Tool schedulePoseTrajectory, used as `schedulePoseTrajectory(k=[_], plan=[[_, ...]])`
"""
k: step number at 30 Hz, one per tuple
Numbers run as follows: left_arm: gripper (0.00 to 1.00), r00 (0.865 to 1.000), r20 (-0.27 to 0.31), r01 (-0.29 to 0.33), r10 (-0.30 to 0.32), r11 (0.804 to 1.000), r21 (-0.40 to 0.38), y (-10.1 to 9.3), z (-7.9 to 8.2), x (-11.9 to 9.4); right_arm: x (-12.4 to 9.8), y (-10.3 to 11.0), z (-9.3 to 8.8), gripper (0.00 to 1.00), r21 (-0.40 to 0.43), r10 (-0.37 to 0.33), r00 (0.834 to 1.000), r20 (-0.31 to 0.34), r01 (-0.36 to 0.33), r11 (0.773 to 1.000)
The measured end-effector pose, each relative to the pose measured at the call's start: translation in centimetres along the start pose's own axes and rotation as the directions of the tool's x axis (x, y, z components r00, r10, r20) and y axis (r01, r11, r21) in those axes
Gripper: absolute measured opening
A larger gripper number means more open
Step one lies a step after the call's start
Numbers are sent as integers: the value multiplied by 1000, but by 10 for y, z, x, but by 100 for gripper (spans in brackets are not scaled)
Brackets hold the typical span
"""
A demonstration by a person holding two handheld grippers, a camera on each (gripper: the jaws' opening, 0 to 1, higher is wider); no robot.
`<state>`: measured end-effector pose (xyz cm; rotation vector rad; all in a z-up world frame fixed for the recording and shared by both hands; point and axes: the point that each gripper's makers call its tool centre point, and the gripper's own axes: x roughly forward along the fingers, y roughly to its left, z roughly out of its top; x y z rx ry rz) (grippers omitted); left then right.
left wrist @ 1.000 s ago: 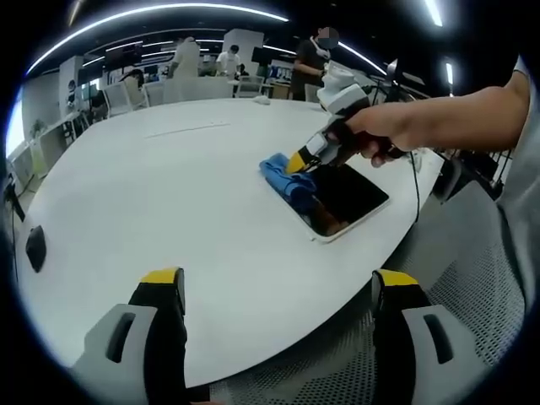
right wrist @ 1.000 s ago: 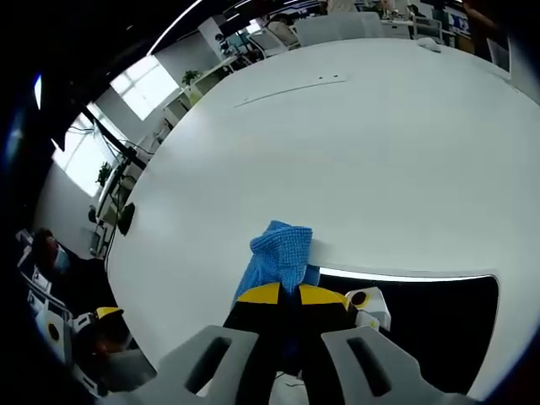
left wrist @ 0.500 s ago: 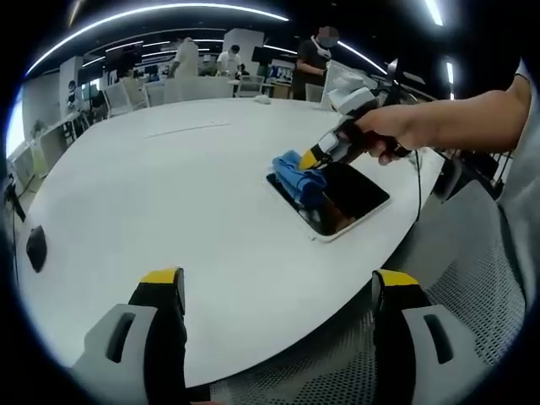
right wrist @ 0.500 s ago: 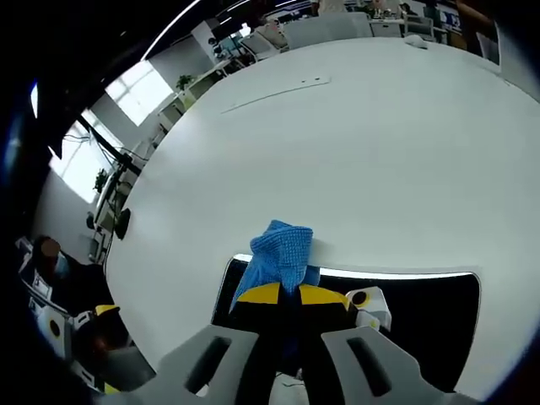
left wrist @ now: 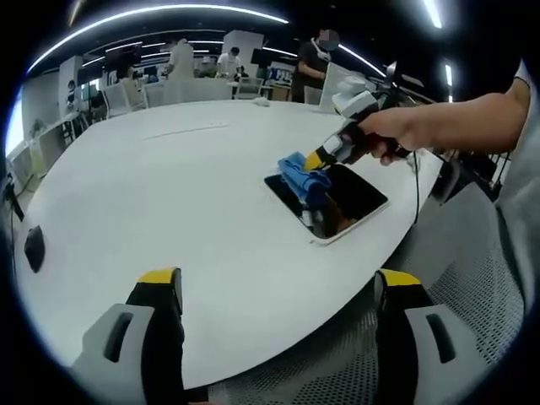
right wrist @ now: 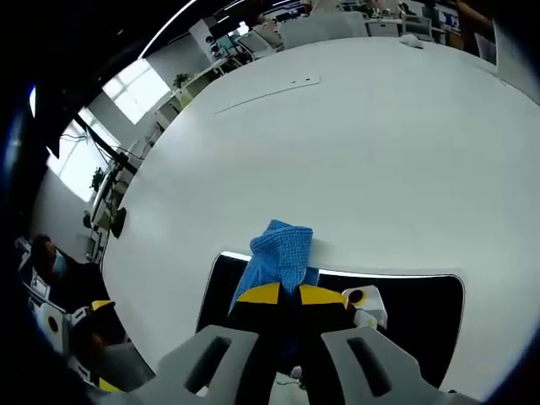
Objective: Wipe the mirror surface with the cleaning cloth until all visible marks leave the cleaned area.
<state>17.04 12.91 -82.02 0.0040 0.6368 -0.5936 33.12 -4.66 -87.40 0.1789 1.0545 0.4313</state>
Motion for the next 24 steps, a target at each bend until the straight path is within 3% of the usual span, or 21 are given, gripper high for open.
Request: schedulePoseTrajectory(k=[10, 24], plan=[[99, 999, 35, 23, -22, 1000, -22, -4, 6, -1, -5, 1, -7, 0, 11, -2, 1000, -1, 2, 1000], [99, 999, 29, 17, -17, 1000, -18, -3, 5, -1, -12, 3, -30, 0, 9, 4, 1000, 6, -4, 1000]])
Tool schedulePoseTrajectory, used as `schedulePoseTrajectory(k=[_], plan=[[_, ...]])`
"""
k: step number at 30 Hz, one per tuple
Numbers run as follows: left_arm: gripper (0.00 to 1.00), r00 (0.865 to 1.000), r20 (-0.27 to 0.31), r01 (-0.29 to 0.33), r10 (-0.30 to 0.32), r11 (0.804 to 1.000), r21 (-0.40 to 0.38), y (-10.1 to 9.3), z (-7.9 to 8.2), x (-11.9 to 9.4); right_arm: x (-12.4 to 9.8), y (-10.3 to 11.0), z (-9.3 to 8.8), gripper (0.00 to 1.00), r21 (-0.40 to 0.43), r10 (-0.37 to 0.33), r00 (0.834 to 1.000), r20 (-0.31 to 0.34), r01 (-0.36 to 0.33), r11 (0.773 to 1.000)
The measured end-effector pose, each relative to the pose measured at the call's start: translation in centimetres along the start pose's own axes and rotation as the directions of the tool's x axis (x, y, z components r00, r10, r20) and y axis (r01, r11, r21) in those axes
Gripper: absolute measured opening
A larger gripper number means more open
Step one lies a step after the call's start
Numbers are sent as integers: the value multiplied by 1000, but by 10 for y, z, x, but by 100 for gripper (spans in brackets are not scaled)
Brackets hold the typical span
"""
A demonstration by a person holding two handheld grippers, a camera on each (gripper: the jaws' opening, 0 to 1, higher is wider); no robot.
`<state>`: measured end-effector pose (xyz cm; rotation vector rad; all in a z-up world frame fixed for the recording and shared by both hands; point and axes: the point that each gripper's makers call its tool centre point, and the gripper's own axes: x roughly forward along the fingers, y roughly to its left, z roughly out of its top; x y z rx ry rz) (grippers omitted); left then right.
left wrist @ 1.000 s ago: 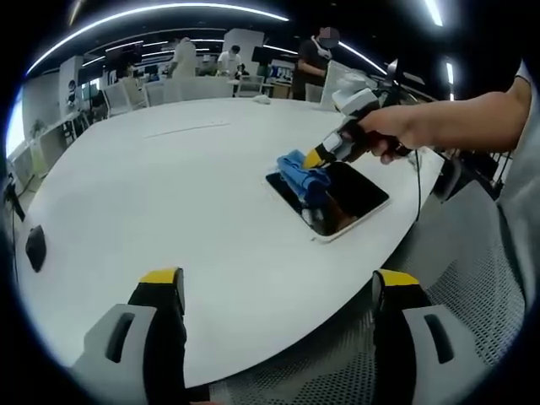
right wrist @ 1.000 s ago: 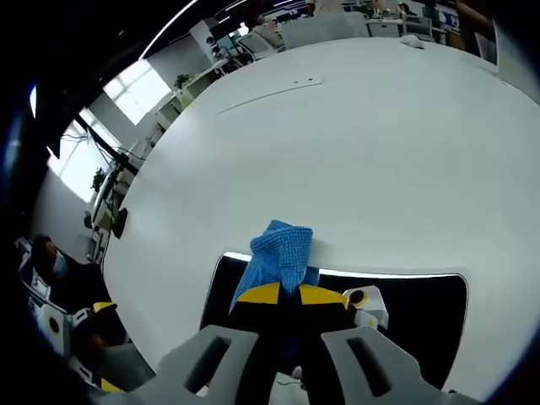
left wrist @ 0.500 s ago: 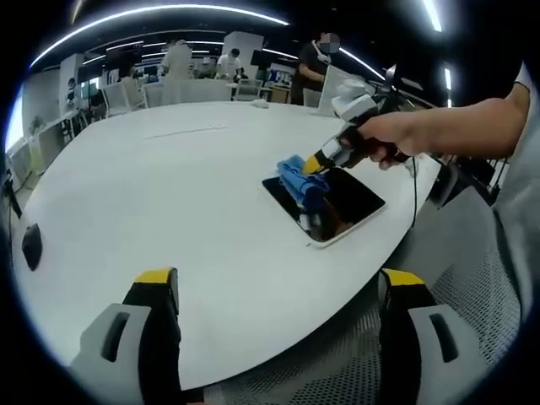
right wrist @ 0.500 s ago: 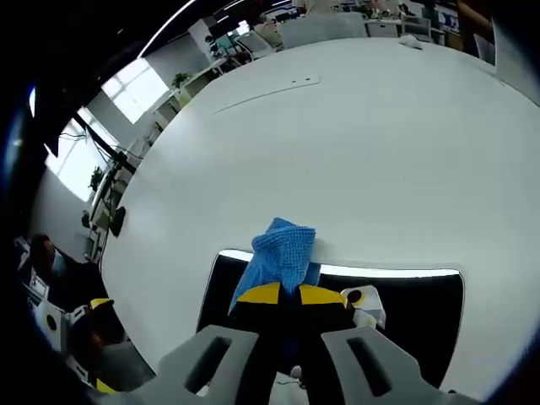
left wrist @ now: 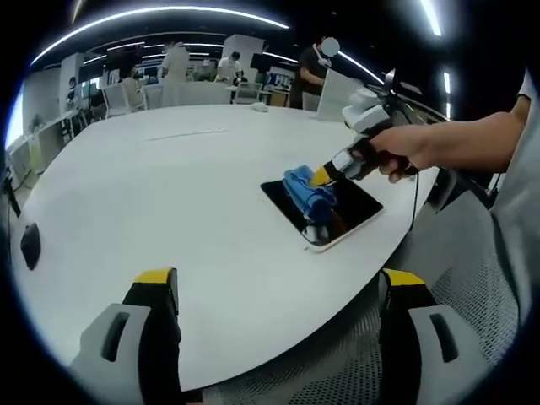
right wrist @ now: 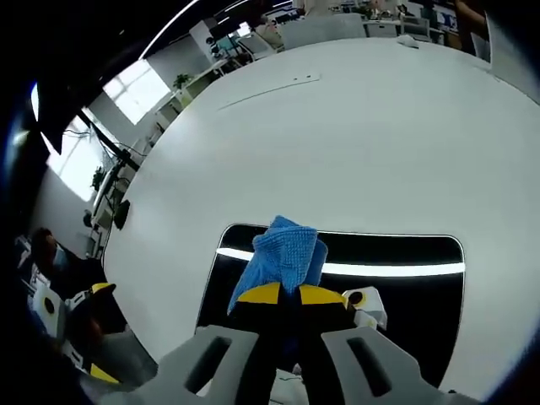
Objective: Wipe the mirror surface with the cleaning cloth until all visible marks leave the cleaned area.
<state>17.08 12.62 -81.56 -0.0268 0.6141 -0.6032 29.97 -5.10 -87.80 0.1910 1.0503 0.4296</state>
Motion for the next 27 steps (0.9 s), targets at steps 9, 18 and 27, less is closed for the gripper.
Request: schedulePoseTrajectory(k=[9, 18, 27], plan=[[99, 1000, 0, 1, -1, 1000, 2, 2, -2, 0, -9, 5, -16, 0, -5, 4, 1000, 5, -4, 1000], [98, 1000, -6, -1, 1, 1000, 5, 2, -3, 1, -17, 11, -30, 0, -2, 17, 1000, -2, -17, 1000], [97, 1000, -13, -3, 3, 1000, 5, 2, -4, 1, -21, 14, -40, 0, 0, 31, 999, -7, -31, 1000]])
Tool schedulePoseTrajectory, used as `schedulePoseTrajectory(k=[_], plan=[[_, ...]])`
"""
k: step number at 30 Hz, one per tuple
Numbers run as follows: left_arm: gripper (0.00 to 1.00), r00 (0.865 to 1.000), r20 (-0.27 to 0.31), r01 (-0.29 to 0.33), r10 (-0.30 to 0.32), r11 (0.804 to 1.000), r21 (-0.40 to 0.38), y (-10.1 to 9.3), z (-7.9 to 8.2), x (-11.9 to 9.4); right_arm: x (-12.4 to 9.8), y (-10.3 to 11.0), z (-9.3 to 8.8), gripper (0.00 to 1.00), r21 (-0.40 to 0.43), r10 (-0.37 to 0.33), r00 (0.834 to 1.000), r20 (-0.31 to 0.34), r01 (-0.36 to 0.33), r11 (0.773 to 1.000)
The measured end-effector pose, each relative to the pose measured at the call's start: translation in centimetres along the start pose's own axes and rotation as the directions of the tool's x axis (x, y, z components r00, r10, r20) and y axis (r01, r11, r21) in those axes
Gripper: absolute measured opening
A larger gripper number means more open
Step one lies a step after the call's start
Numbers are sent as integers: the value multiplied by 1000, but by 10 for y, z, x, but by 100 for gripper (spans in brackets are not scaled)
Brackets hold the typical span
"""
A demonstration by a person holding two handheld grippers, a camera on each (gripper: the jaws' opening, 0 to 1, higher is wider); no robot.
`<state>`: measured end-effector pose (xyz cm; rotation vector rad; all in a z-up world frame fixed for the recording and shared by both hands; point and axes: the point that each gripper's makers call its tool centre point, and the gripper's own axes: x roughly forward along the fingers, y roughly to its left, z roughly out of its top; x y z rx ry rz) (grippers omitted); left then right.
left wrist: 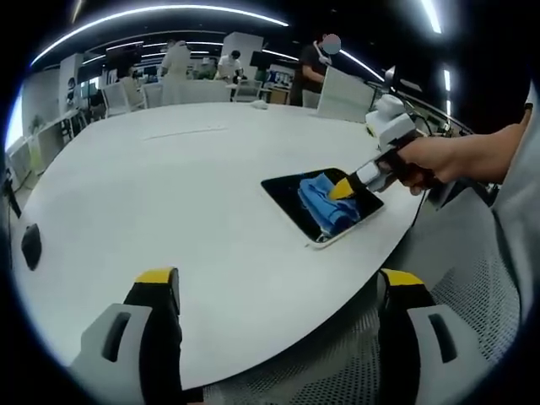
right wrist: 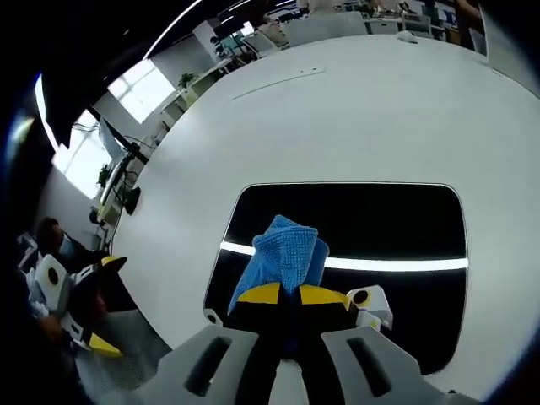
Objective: Wipe the mirror surface with the cleaning cloth until all visible marks leave the cleaned area.
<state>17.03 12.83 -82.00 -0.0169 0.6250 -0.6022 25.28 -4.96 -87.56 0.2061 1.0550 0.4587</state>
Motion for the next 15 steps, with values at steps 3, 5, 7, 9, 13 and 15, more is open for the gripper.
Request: schedulePoseTrajectory(k=[3, 5, 7, 9, 13, 15], plan=[[97, 1000, -2, -2, 2, 1000, 1, 0, 0, 0, -2, 2, -3, 0, 2, 3, 1000, -1, -3, 1000], [96, 1000, -2, -3, 3, 1000, 3, -1, 0, 0, -3, 3, -5, 0, 2, 5, 1000, -2, -5, 1000], [96, 1000, -1, -4, 4, 1000, 3, 1, 0, 0, -3, 3, -7, 0, 7, 10, 1000, -3, -10, 1000], [96, 1000, -1, -4, 4, 1000, 3, 1, 0, 0, -3, 4, -9, 0, 10, 14, 1000, -4, -14, 1000], [95, 1000, 0, -6, 6, 1000, 4, 2, 0, 0, -5, 6, -13, 0, 16, 22, 1000, -11, -22, 1000], [95, 1000, 0, -7, 7, 1000, 4, 1, 0, 0, -5, 7, -16, 0, 20, 27, 999, -18, -26, 999]])
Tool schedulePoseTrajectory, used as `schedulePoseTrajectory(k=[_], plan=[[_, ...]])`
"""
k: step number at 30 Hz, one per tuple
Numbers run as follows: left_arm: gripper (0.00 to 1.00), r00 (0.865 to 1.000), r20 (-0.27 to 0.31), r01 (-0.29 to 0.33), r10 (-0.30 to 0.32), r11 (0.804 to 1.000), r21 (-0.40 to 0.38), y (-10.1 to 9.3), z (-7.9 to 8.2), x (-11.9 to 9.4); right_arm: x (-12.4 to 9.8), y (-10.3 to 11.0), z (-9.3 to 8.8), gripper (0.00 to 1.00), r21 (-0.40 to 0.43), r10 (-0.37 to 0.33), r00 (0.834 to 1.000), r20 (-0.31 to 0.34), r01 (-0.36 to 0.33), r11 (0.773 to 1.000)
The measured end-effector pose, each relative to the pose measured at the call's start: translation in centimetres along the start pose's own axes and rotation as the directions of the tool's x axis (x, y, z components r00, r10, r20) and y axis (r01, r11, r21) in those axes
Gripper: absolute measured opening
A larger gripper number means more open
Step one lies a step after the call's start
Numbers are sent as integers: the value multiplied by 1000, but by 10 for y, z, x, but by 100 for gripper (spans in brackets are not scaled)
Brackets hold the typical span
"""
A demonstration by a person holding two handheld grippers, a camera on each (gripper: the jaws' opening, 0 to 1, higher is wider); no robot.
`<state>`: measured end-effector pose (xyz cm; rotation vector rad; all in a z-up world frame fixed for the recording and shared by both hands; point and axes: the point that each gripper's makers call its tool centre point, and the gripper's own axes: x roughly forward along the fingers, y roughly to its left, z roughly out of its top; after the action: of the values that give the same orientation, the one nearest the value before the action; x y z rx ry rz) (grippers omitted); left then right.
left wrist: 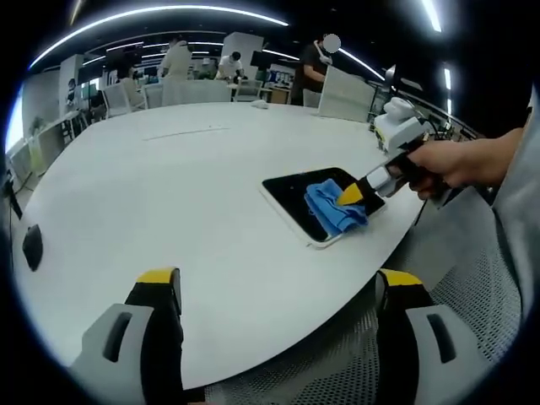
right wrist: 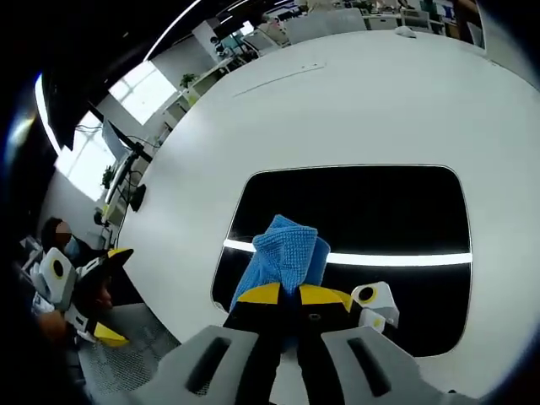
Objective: Wipe the mirror surface with the cleaning cloth until all visible marks leave the cleaned area.
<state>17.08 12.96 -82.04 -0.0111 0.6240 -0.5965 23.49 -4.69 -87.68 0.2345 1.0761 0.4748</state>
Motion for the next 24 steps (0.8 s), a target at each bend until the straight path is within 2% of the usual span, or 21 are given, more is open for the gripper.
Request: schedulePoseTrajectory(k=[3, 24], plan=[[95, 1000, -2, -1, 1, 1000, 1, -1, 0, 0, -1, 1, -6, 0, 0, 6, 1000, -5, -6, 1000], [94, 1000, -18, -6, 6, 1000, 5, 0, -2, 0, -1, 2, -6, 0, 25, 25, 1000, -5, -25, 999]])
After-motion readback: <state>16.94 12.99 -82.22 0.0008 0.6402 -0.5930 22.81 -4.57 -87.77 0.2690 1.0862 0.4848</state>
